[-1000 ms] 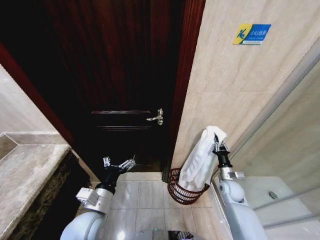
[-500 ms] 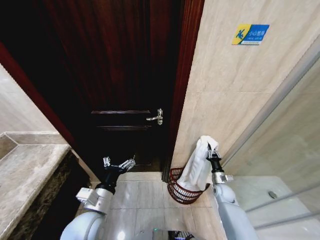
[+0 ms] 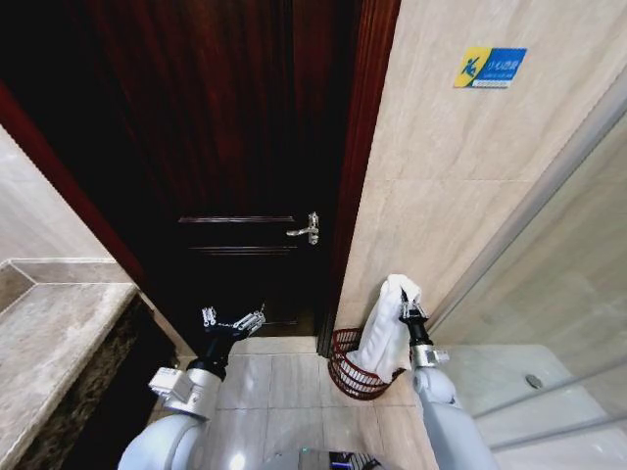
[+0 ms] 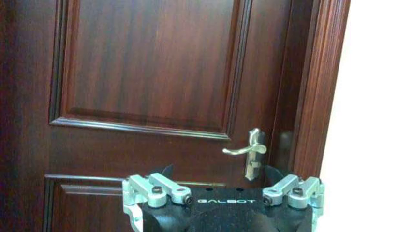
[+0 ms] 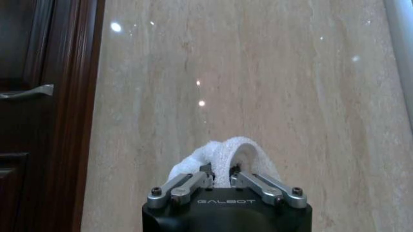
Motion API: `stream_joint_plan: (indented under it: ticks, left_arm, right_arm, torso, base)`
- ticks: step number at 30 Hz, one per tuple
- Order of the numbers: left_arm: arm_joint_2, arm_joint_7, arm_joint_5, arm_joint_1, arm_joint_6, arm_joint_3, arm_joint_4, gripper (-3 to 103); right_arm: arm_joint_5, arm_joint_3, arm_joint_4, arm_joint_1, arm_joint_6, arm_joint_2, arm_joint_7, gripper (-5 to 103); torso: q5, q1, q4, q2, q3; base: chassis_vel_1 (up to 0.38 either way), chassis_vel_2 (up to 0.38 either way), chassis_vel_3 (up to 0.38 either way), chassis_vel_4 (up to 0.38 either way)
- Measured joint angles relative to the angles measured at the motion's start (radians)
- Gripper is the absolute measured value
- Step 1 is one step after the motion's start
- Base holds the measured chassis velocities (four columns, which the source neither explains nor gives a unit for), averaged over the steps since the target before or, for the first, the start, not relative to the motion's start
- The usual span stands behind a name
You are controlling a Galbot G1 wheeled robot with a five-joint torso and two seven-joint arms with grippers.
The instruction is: Discard the used towel into the hamper.
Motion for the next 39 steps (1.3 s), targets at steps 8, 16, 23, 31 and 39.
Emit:
stream_joint_plan:
  ticks: [8,16,23,31,39]
  left_arm:
    - [0.000,0.000,0.000,0.000,0.000,0.000,0.000,97]
    - [0.000,0.000,0.000,0.000,0.000,0.000,0.000,97]
    - [0.000,0.000,0.000,0.000,0.000,0.000,0.000,97]
    - [0.000,0.000,0.000,0.000,0.000,0.000,0.000,97]
    - [0.000,0.000,0.000,0.000,0.000,0.000,0.000,97]
  right_arm:
    - [0.002,0.003,-0.010,-0.003,0.012,-0.001,-0.007,9]
    - [0.021,0.015,-0.006,-0.073,0.045,0.006,-0.028,9]
    - [0.024,0.016,0.024,-0.138,0.044,0.023,-0.016,9]
    - [0.013,0.014,-0.048,-0.117,0.056,0.037,-0.018,9]
    - [0.003,0.004,-0.183,-0.073,0.078,0.045,-0.036,9]
  torso:
    - [0.0001,0.000,0.0001,0.000,0.000]
    - [-0.0004,0.001,0.0000,0.000,0.000]
    - [0.0000,0.000,0.0000,0.000,0.000]
    - [0.0000,0.000,0.0002,0.000,0.000]
    - [0.0000,0.000,0.0001,0.000,0.000]
  base:
    - [-0.109,0.089,0.091,-0.097]
    - [-0.136,0.109,0.115,-0.112]
    - [0.006,-0.006,-0.010,0.002]
    - [0.000,0.000,0.000,0.000]
    - [0.000,0.000,0.000,0.000]
